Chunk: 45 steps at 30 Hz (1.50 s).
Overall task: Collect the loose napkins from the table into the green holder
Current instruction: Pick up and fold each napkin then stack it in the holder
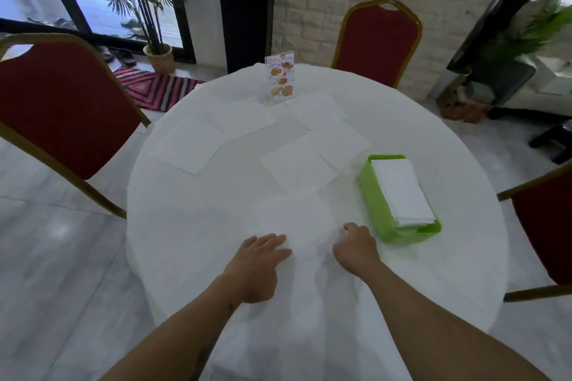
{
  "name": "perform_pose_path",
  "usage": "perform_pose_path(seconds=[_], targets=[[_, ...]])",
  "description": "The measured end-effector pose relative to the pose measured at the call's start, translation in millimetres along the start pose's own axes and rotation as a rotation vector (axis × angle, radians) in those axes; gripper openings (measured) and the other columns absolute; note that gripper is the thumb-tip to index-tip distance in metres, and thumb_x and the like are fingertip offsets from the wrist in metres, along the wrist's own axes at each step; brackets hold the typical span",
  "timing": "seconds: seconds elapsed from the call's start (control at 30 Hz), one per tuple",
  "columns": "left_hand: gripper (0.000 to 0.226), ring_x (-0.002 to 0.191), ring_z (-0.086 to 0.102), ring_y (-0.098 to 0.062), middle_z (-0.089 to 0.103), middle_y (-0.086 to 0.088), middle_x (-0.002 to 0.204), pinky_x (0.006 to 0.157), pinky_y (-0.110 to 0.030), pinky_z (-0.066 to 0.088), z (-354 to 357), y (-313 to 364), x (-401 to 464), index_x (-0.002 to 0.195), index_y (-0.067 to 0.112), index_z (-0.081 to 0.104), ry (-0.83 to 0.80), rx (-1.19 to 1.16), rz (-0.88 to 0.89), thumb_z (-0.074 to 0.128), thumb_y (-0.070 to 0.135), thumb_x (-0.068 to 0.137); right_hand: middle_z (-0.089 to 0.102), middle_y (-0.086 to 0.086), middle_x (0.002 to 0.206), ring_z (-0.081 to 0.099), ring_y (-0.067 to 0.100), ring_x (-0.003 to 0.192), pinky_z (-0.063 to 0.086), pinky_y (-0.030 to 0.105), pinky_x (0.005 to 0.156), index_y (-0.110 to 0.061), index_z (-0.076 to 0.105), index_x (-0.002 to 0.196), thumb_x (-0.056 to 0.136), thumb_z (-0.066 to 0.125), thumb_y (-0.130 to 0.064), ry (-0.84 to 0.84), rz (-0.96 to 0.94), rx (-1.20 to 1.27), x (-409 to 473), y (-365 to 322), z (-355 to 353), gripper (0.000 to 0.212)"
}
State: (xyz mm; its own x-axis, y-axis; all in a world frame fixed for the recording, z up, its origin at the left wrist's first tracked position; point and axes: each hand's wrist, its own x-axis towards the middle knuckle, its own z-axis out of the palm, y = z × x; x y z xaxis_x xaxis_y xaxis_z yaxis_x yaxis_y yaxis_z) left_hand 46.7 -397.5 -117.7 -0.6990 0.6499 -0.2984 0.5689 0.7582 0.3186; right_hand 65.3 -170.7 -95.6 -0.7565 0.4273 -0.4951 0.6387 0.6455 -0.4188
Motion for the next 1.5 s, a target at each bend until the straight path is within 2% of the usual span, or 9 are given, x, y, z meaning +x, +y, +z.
perform_pose_path(seconds=[0.1, 0.3, 0.53, 0.7, 0.87, 1.0, 1.2, 1.37, 1.5], targets=[[0.060, 0.149, 0.006, -0.013, 0.011, 0.007, 0.162, 0.122, -0.038, 0.005, 6.1, 10.8, -5.0, 0.148, 0.033, 0.027, -0.022, -0.005, 0.047, 0.037, 0.021, 0.090, 0.048, 0.013, 0.139, 0.050, 0.032, 0.126, 0.042, 0.033, 0.100, -0.008, 0.045, 0.141, 0.085, 0.058, -0.016, 0.046, 0.063, 0.246, -0.9, 4.4, 3.2, 0.058], [0.058, 0.148, 0.011, -0.012, 0.016, 0.008, 0.161, 0.122, -0.036, 0.008, 10.8, 24.4, -11.3, 0.147, 0.031, 0.032, -0.014, -0.038, 0.083, 0.039, 0.020, 0.091, 0.070, 0.014, 0.100, 0.065, 0.027, 0.081, 0.050, 0.030, 0.065, -0.005, 0.068, 0.103, 0.081, 0.064, -0.005, -0.012, 0.162, 0.692, -7.6, 2.7, 8.3, 0.023], [0.050, 0.130, 0.045, -0.015, 0.046, 0.007, 0.145, 0.110, -0.028, 0.033, 12.4, 24.0, -13.4, 0.130, 0.025, 0.055, 0.244, -0.283, -0.014, 0.042, 0.012, 0.083, 0.070, 0.001, 0.090, 0.064, 0.024, 0.084, 0.051, 0.032, 0.068, -0.013, 0.064, 0.092, 0.075, 0.053, -0.010, 0.134, -0.220, 0.279, -27.1, -10.7, -1.2, 0.021], [0.028, 0.099, 0.056, -0.016, 0.055, 0.008, 0.108, 0.087, -0.032, 0.048, 3.2, 12.0, -10.8, 0.096, 0.027, 0.057, 0.401, -0.500, -0.294, 0.047, 0.007, 0.079, 0.060, 0.003, 0.114, 0.058, 0.023, 0.107, 0.050, 0.037, 0.092, -0.022, 0.065, 0.118, 0.078, 0.057, -0.019, -0.109, -0.380, -0.024, -42.6, -17.2, 10.6, 0.041], [0.038, 0.110, 0.052, -0.021, 0.051, 0.001, 0.126, 0.096, -0.036, 0.044, -1.5, 6.6, -14.3, 0.117, 0.022, 0.054, 0.338, -0.432, -0.394, 0.045, 0.010, 0.081, 0.030, 0.001, 0.146, 0.025, 0.024, 0.138, 0.031, 0.041, 0.108, -0.030, 0.047, 0.138, 0.078, 0.064, -0.041, -0.211, -0.209, -0.070, -48.7, -16.8, 26.7, 0.063], [0.065, 0.145, 0.019, -0.020, 0.021, 0.002, 0.159, 0.119, -0.038, 0.017, 4.0, 12.1, -17.0, 0.147, 0.024, 0.031, 0.127, -0.227, -0.250, 0.044, 0.013, 0.084, 0.036, 0.009, 0.143, 0.035, 0.030, 0.131, 0.037, 0.040, 0.107, -0.018, 0.037, 0.145, 0.082, 0.055, -0.022, -0.150, -0.094, 0.062, -44.2, -20.3, 31.1, 0.065], [0.073, 0.149, -0.001, -0.018, 0.004, 0.003, 0.163, 0.121, -0.042, 0.003, 13.4, 17.9, -20.5, 0.151, 0.026, 0.020, -0.011, -0.040, -0.141, 0.044, 0.012, 0.085, 0.049, 0.010, 0.137, 0.052, 0.025, 0.117, 0.046, 0.035, 0.097, -0.012, 0.038, 0.144, 0.088, 0.052, -0.014, -0.156, 0.096, 0.450, -41.4, -23.8, 33.1, 0.058], [0.072, 0.149, 0.001, -0.019, 0.007, 0.003, 0.163, 0.122, -0.042, 0.004, 10.9, 17.8, -21.5, 0.151, 0.027, 0.021, -0.015, -0.039, -0.116, 0.045, 0.010, 0.086, 0.068, 0.007, 0.101, 0.065, 0.024, 0.090, 0.055, 0.037, 0.079, -0.012, 0.061, 0.095, 0.090, 0.056, -0.012, -0.221, 0.113, 0.624, -35.8, -20.6, 34.1, 0.007], [0.065, 0.149, 0.008, -0.018, 0.016, 0.004, 0.161, 0.122, -0.039, 0.008, 6.8, 20.7, -20.0, 0.149, 0.026, 0.029, 0.019, -0.128, -0.149, 0.043, 0.010, 0.087, 0.072, 0.010, 0.094, 0.068, 0.029, 0.092, 0.057, 0.040, 0.081, -0.012, 0.070, 0.090, 0.084, 0.057, -0.007, -0.130, 0.041, 0.580, -36.4, -22.6, 35.0, 0.015]])
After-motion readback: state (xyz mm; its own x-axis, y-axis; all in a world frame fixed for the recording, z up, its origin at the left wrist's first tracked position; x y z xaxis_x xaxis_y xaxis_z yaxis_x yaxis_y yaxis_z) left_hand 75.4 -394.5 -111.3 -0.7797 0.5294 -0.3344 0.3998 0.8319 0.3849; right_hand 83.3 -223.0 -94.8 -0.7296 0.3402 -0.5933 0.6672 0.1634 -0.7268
